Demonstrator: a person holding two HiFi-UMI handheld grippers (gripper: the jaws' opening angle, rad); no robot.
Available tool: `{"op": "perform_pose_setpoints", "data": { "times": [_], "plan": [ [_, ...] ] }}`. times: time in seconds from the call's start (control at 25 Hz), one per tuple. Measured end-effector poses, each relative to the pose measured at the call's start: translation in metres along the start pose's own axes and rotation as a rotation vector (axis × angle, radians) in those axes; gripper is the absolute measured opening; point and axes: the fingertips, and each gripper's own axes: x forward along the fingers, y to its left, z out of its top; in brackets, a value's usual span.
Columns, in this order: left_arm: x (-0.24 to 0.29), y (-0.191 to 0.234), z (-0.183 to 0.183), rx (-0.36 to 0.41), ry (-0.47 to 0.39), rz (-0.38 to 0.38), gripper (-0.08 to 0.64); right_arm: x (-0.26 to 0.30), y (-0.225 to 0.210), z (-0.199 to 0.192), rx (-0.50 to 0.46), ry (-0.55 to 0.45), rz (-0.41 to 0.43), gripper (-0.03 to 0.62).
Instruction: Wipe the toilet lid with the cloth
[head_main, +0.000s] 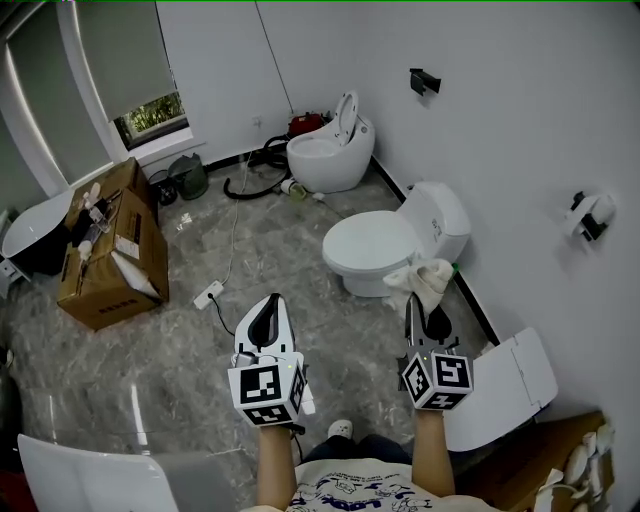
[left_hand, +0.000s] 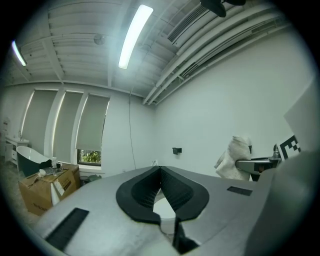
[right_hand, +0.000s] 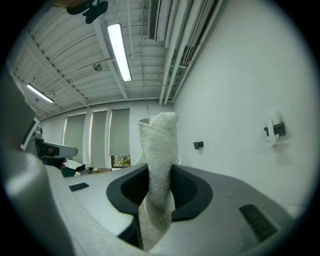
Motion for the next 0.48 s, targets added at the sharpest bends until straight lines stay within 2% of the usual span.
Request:
{"op": "perform_pose_setpoints", "data": {
  "times": [0.48],
  "plan": [
    [0.063, 0.026, -0.017, -0.021, 0.042, -0.002, 0.003, 0.063, -0.005, -0.015, -0.004, 0.044, -0.019, 0.098]
  ]
}}
